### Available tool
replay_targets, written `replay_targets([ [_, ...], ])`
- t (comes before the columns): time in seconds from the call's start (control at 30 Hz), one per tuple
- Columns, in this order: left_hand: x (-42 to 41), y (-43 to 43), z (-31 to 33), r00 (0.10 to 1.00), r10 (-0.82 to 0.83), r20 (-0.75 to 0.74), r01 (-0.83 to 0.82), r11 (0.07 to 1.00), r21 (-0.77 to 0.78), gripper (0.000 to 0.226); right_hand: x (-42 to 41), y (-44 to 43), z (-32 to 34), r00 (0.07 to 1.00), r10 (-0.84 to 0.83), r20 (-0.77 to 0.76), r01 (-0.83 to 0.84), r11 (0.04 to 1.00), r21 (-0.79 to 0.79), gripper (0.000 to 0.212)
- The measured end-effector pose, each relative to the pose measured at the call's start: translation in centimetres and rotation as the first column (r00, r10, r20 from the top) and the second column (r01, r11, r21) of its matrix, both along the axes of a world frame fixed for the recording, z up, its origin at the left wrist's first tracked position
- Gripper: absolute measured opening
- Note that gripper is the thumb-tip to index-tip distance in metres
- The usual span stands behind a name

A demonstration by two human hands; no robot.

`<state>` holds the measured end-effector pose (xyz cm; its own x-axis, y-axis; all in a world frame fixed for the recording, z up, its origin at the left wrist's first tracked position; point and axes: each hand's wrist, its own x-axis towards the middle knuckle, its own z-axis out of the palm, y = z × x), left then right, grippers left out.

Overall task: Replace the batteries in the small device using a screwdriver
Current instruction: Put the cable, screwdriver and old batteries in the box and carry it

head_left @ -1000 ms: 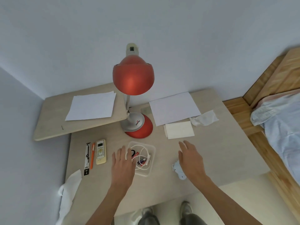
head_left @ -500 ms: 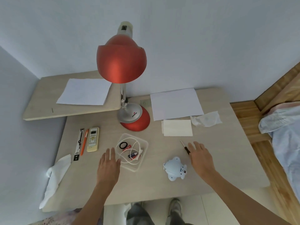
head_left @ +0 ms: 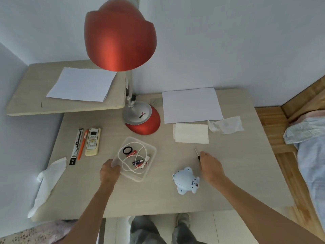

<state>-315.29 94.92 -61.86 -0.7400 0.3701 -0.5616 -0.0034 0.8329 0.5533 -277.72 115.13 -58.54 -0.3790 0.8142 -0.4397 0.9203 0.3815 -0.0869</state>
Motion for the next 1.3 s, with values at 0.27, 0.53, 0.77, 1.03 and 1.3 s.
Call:
replay_targets([
  [0.27, 2.8, 0.9, 6.7, 0.851, 0.202, 0.484, -0.289, 0.951, 0.111, 0.022, 0.6, 1.4, 0.5, 0.871, -0.429, -0.238, 0.31, 0.857, -0.412, 0.016],
  [0.53, 6.5, 0.0, 12.6, 0.859, 0.121, 0.498, -0.246, 0.949, 0.195, 0.022, 1.1, -2.2, 10.1, 0.338, -0.848, -0.408, 0.288, 0.506, -0.813, 0.02],
  [0.77, 10.8, -0.2, 19.2, 0.833, 0.028, 0.553, -0.242, 0.916, 0.319, 0.026, 2.9, -5.5, 20.0, 0.178, -0.849, -0.498, 0.141, 0.523, -0.841, 0.019],
  [1.03, 15.3, 3.4, 25.9, 0.8, -0.125, 0.587, -0.172, 0.889, 0.424, 0.021, 4.4, -7.3, 28.4, -0.015, -0.753, -0.658, 0.207, 0.641, -0.739, 0.02],
  [1.3, 19.3, 4.7, 30.1, 0.709, -0.407, 0.575, 0.058, 0.847, 0.528, 0.013, 7.0, -13.9, 32.5, -0.219, -0.687, -0.693, 0.368, 0.599, -0.711, 0.021],
])
